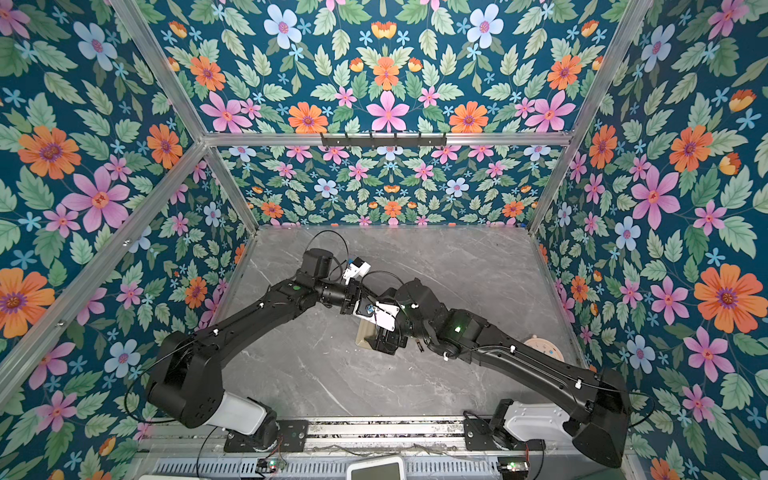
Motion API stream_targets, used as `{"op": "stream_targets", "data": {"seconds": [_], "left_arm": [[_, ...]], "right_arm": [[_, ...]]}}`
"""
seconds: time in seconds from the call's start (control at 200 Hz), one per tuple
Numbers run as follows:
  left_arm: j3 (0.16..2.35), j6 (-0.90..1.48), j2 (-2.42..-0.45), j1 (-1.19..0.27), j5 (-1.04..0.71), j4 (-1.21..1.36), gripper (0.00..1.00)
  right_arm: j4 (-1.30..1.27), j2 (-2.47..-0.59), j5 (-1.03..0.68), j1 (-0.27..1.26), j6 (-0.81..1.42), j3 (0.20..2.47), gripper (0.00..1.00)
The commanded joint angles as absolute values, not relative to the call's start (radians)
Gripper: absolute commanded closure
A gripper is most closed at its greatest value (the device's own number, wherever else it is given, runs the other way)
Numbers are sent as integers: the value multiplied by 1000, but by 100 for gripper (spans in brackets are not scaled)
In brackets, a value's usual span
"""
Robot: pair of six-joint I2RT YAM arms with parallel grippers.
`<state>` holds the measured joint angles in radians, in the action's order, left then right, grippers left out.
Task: Load the batteries into the remote control
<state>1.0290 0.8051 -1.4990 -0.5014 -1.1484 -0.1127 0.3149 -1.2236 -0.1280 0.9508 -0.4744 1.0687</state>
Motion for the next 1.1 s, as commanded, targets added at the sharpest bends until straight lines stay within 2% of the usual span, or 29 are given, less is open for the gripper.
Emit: {"op": "stream_targets", "data": {"seconds": [0.0, 0.445, 1.095], "left_arm": [[1037, 795, -1494, -502, -1166, -110, 100], [1037, 806, -1496, -504, -1173, -97, 100], [1029, 808, -1497, -506, -1180, -97, 100]], "right_arm": [[289, -1232, -143, 953, -477, 1071, 1], [279, -1261, -145, 952, -489, 1065, 1], [158, -1292, 103, 969, -608, 1060, 1]]}}
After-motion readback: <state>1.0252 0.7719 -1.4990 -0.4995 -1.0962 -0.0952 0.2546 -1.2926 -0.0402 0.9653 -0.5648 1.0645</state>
